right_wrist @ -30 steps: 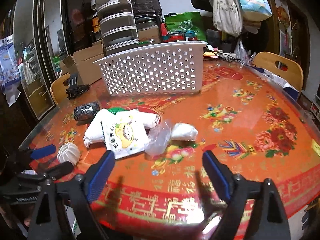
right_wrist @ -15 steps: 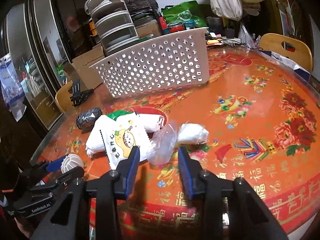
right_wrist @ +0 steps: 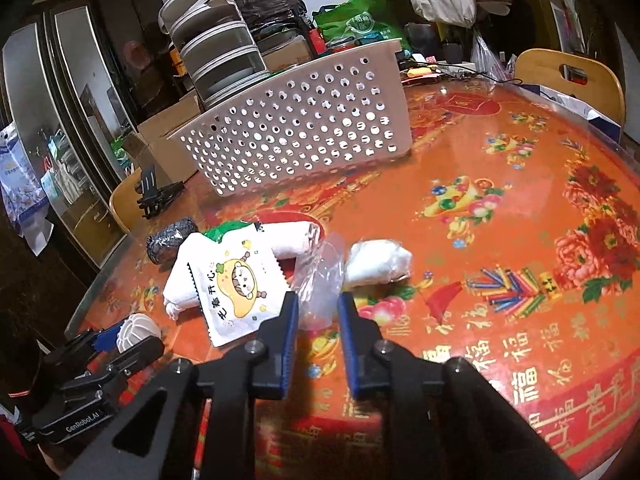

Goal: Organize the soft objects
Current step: 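Close the left gripper on the white ribbed object while the right grasps the clear bag, then carry the white ribbed object and clear bag over the basket and release both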

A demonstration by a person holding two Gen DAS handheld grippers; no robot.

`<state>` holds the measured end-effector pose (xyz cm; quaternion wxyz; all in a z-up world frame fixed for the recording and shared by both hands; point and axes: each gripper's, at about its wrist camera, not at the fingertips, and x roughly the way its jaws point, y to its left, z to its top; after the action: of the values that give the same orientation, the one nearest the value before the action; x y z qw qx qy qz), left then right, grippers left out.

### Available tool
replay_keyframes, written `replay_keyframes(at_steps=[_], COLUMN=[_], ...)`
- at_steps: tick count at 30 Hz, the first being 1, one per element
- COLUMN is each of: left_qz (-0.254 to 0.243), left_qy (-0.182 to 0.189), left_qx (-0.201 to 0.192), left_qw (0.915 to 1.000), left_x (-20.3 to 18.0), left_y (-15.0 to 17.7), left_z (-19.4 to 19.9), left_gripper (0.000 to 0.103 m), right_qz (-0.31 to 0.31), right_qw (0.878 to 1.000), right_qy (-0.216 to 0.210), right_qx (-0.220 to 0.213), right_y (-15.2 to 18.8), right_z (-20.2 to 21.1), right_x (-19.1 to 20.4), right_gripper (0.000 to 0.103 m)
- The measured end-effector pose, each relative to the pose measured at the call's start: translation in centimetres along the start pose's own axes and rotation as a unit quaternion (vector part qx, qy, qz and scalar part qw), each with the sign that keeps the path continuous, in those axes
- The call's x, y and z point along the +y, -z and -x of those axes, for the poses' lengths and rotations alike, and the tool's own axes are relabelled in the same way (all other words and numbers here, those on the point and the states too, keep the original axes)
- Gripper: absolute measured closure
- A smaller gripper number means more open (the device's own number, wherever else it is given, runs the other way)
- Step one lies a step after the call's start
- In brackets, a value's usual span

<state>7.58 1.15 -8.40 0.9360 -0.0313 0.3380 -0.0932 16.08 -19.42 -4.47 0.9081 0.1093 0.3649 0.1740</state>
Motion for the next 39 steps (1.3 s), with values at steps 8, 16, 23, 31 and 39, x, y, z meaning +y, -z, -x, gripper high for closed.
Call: replay_keyframes(at_steps=[8, 16, 23, 31, 39], left_qz=[-0.003, 0.003, 0.003, -0.006, -0.020], left_qy=[-0.015, -0.016, -0.010, -0.004, -0.002], left_qx=[-0.013, -0.028, -0.041, -0.061, -0.082], left_qw=[0.9998, 0.9995, 0.9991, 0.9981, 0.9964], left_x=[0.0, 0.6, 0.8, 0.5, 0.3], left_y=[0.1, -0.4, -1.7, -4.9, -8.9], left_z=[0.8, 1.7, 2.4, 3.0, 3.2], left_gripper=[0.062, 0.062, 0.062, 0.062, 0.062], right_qz=[0.036, 0.085, 0.111, 0.130, 0.142], right_qw=[0.999, 0.994, 0.990, 0.986, 0.983], right_qy=[0.015, 0.040, 0.051, 0.047, 0.046], right_qx=[-0.008, -0.049, -0.074, -0.090, -0.106], right_y=[0.3, 0.2, -0.7, -2.4, -4.6], right_z=[0.4, 2.2, 3.7, 4.6, 5.4], right_x=[1.0, 2.6, 3.3, 4.1, 4.2], right_gripper=[0.089, 0.090, 0.090, 0.090, 0.090])
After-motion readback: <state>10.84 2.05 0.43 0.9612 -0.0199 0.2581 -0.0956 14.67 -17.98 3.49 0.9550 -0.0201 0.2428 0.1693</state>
